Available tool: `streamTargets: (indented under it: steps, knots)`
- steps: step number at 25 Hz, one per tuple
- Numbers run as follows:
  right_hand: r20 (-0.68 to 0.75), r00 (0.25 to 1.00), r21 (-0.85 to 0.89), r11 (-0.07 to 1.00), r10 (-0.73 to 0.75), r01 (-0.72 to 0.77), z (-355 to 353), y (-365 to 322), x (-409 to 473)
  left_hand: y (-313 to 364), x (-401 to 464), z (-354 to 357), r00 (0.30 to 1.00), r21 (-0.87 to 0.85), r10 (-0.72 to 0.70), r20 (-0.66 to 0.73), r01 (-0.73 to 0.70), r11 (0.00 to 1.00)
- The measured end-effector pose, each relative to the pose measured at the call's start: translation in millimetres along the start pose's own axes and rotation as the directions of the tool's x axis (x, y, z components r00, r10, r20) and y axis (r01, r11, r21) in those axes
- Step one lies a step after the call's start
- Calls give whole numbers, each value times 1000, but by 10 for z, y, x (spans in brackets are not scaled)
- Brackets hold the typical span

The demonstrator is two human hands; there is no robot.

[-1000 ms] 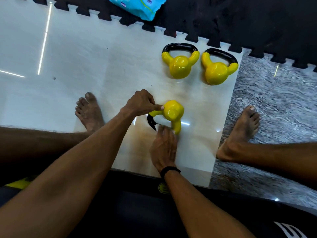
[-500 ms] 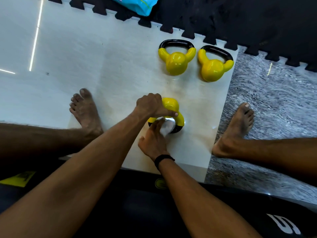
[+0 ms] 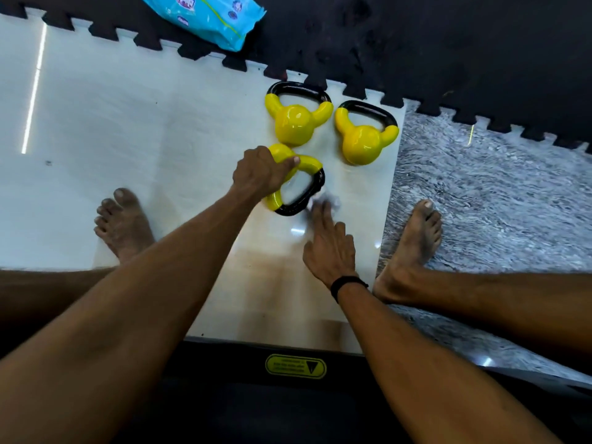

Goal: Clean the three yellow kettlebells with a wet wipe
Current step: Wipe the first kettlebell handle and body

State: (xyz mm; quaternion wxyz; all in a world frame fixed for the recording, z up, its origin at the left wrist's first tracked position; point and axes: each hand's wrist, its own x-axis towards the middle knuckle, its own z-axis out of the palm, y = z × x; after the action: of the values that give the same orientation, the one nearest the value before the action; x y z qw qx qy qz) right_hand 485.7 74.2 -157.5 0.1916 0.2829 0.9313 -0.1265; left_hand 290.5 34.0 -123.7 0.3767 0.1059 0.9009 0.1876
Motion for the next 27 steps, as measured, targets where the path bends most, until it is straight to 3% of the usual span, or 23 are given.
streamTargets:
  steps: [3, 5, 7, 9, 13, 15, 17, 19, 20, 27]
  knots:
    - [-7, 999, 89, 995, -47, 47, 101, 5, -3, 66, 24, -101, 998, -75, -56, 39, 58, 995]
    - [-55, 998, 274, 961, -28, 42, 133, -52, 154, 68, -11, -61, 994, -132, -91, 54, 97, 986]
    - [-92, 996, 512, 858, 16, 33, 73, -131, 306, 106, -25, -40, 992, -187, -109, 57, 118, 975]
    - [-107, 992, 641, 767, 61, 21, 11, -208, 463, 132, -2, -44, 986, -235, -138, 90, 156, 959]
    - [-168, 986, 620, 778, -2, 107, -74, -166, 819, 156, 4, -14, 969, -308, -199, 149, 236, 922]
    - [-217, 968, 733, 676, 126, 76, -148, -156, 863, 186, -13, -7, 959, -334, -219, 181, 270, 903]
    - [-312, 880, 812, 581, 358, 51, -138, -170, 806, 205, -27, -5, 949, -368, -240, 205, 302, 880]
    - [-386, 777, 804, 595, 497, 19, -158, -180, 833, 203, -31, 5, 944, -386, -246, 219, 316, 867]
    - [-385, 766, 802, 598, 514, 2, -212, -154, 918, 199, -23, 13, 944, -396, -243, 222, 315, 862]
    - [-441, 850, 671, 735, 290, 98, -324, -30, 1289, 212, -48, -8, 928, -408, -267, 260, 356, 841]
